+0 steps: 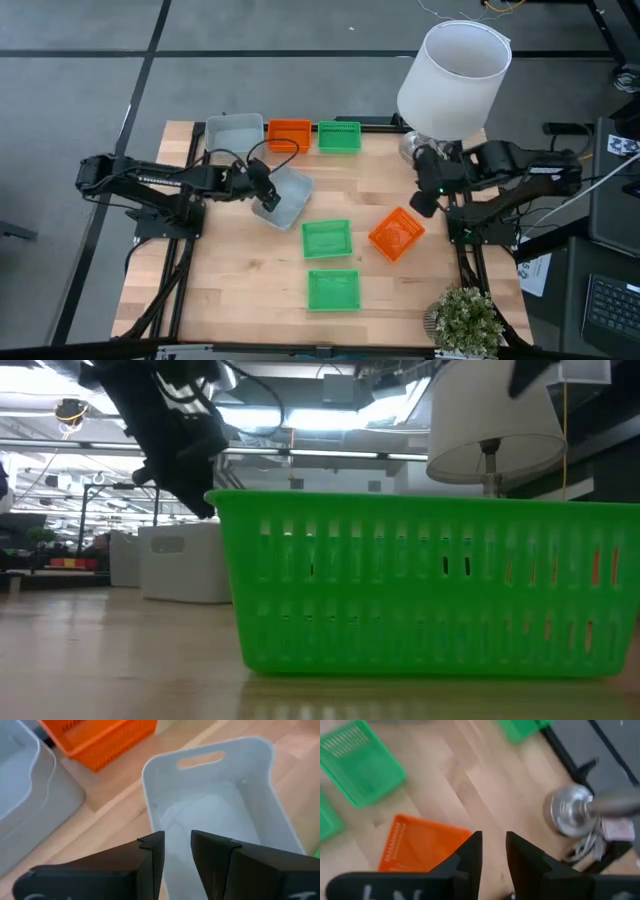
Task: Stack baskets by color
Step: Stack the bottom gray bin on the top gray bin
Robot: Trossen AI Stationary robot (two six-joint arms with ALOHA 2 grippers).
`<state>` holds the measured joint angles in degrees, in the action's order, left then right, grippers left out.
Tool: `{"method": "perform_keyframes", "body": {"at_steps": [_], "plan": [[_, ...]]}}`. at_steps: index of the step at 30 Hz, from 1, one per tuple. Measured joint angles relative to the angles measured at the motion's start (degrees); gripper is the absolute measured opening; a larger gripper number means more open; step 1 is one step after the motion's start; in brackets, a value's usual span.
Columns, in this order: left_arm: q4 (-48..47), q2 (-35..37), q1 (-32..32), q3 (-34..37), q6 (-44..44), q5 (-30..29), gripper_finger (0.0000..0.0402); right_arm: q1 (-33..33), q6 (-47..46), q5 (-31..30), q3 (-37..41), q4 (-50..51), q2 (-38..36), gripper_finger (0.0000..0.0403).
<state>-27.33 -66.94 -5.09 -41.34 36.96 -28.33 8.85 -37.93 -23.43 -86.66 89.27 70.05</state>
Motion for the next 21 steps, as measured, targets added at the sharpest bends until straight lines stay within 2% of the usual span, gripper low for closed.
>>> {"method": "perform_keyframes", "body": {"at_steps": [4,9,21], "plan": [[-0.3,-1.2,-3.4,0.0,0.1,4.2,0.0089,1.0,-5.5,-0.9,9.8,-2.1,-4.7,0.0087],[-0.4,-3.9,-5.6,0.0,0.4,7.2,0.0089,2.0,-6.6,-0.3,18.4,-7.0,-8.5,0.0087],[-0.4,-12.4,-6.5,0.0,-1.6,7.6,0.0087,1.9,-6.6,1.1,25.6,-11.7,-10.2,0.0087]]}}
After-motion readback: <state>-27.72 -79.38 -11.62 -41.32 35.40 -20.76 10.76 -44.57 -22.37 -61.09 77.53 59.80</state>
